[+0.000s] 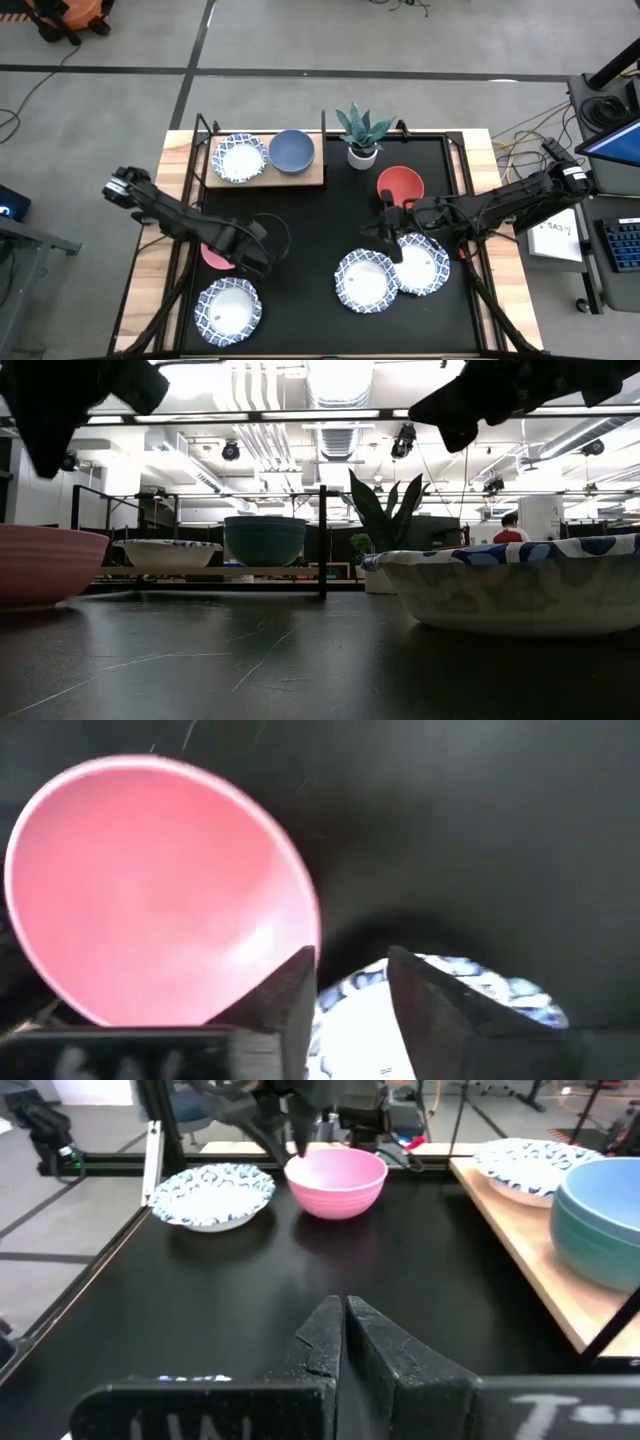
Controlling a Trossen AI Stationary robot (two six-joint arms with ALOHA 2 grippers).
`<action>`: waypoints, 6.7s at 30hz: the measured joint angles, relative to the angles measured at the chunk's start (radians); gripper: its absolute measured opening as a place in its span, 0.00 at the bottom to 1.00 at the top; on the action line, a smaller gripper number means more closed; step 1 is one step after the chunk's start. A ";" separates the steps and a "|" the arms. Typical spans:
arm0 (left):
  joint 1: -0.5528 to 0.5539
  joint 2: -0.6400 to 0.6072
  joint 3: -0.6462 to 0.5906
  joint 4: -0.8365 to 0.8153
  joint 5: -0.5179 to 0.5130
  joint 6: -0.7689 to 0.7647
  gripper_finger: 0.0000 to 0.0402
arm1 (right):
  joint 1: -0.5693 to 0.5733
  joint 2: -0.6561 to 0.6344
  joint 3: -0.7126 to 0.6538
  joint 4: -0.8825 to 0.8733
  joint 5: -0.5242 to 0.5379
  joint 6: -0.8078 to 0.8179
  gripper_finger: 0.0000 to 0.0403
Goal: Place and stack bowls onto a shelf
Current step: Stack the pink bowl on top of the blue bowl on the shelf, then stack the white patterned bowl on top of the other white patterned bowl on the shelf
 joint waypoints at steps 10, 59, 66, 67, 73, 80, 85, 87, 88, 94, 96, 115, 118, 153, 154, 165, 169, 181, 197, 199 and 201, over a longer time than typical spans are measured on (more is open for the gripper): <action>0.001 0.021 -0.130 0.142 -0.010 -0.012 0.47 | 0.000 0.000 0.000 -0.001 -0.005 0.000 0.02; 0.231 0.084 0.359 -0.128 -0.409 1.327 0.00 | 0.000 0.000 0.000 -0.047 -0.006 0.004 0.02; 0.427 0.084 0.359 -0.077 -0.411 1.532 0.00 | 0.000 0.000 0.000 -0.053 -0.006 0.004 0.02; 0.451 0.084 0.359 -0.066 -0.411 1.558 0.00 | 0.000 0.000 0.000 -0.054 -0.006 0.004 0.02; 0.579 0.084 0.358 0.020 -0.379 1.702 0.00 | 0.000 0.000 0.000 -0.057 -0.006 0.002 0.02; 0.691 0.085 0.357 0.103 -0.248 1.771 0.00 | 0.000 0.000 0.000 -0.076 -0.005 0.000 0.02; 0.738 0.113 0.357 0.109 -0.226 1.774 0.00 | 0.000 0.000 0.000 -0.075 -0.005 0.000 0.02; 0.752 0.130 0.357 0.110 -0.226 1.774 0.00 | 0.000 -0.001 0.000 -0.075 -0.005 0.000 0.02; 0.757 0.138 0.356 0.111 -0.225 1.774 0.00 | 0.000 -0.001 0.000 -0.075 -0.005 0.000 0.02; 0.781 0.175 0.356 0.115 -0.226 1.772 0.05 | 0.000 -0.001 0.000 -0.076 -0.005 0.000 0.02; 0.786 0.179 0.356 0.120 -0.226 1.772 0.07 | 0.000 -0.001 0.000 -0.077 -0.005 0.000 0.02; 0.791 0.051 0.346 0.171 -0.157 1.662 0.34 | 0.000 -0.001 0.000 -0.080 -0.006 0.007 0.02; 0.791 -0.022 0.278 0.316 -0.140 1.632 0.32 | 0.000 -0.001 0.000 -0.080 -0.006 0.003 0.02; 0.794 -0.136 -0.419 1.365 -0.176 1.332 0.09 | 0.000 -0.001 0.000 -0.067 -0.023 0.000 0.02; 0.794 -0.144 -0.410 1.342 -0.176 1.344 0.09 | 0.000 -0.001 0.000 -0.067 -0.023 0.000 0.02; 0.870 -0.255 -0.413 1.241 -0.382 1.450 0.09 | 0.000 -0.001 0.000 -0.067 -0.024 -0.009 0.02; 0.895 -0.258 -0.454 1.237 -0.377 1.422 0.09 | 0.000 -0.001 0.000 -0.067 -0.024 -0.008 0.02; 0.897 -0.259 -0.483 1.249 -0.377 1.380 0.10 | 0.000 -0.001 0.000 -0.067 -0.024 -0.010 0.02; 0.854 -0.293 -0.435 1.229 -0.376 1.342 0.10 | 0.000 -0.001 0.000 -0.067 -0.024 -0.008 0.02; 0.817 -0.317 -0.395 1.163 -0.376 1.318 0.10 | 0.000 -0.001 0.000 -0.067 -0.024 -0.008 0.02; 0.769 -0.343 -0.341 1.064 -0.376 1.281 0.10 | 0.000 -0.001 0.000 -0.067 -0.024 -0.008 0.02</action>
